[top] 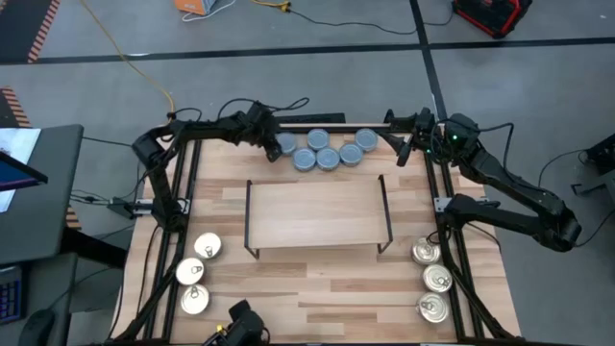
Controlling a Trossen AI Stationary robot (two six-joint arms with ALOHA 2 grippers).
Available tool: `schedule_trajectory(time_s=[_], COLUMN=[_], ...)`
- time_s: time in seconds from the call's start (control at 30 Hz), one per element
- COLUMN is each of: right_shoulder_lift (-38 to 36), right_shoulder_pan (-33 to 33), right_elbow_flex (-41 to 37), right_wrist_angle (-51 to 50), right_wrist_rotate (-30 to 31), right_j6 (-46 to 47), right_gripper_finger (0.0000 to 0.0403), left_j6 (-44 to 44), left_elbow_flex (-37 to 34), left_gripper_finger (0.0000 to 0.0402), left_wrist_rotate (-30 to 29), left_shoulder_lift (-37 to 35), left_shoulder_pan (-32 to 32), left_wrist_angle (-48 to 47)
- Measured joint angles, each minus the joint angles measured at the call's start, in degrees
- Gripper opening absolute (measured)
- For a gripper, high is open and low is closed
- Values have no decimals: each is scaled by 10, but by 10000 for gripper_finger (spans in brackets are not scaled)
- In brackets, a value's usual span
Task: Stack canned seafood by type on shelf
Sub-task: Put the green tuna can on the shelf
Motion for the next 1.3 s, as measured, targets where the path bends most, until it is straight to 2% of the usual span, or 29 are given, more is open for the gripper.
schedule_trajectory(time_s=[0.27,0.43,0.53,0.67,0.77,1.03,1.3], right_shoulder_lift=[0,0,0,0,0,0,0], right_shoulder_pan=[1,1,1,1,1,1,1], right_elbow_flex=[0,0,0,0,0,0,0], right_wrist_angle=[0,0,0,-1,0,0,-1], right_wrist_rotate=[0,0,0,0,0,0,0], right_j6=[0,1,1,1,1,1,0], right_gripper_finger=[295,295,295,295,295,295,295], left_j6=[-9,-29,-39,-56,-75,-106,-98], left_elbow_flex=[-1,-3,-7,-3,-4,-8,-7], left_gripper_finger=[169,169,169,169,169,169,169], left_wrist_rotate=[-35,-66,-47,-39,-25,70,92], left_shoulder_lift=[-39,-82,-114,-151,-147,-87,-60], left_shoulder_pan=[6,10,11,18,38,98,110], left_wrist_angle=[-148,-205,-211,-174,-179,-169,-165])
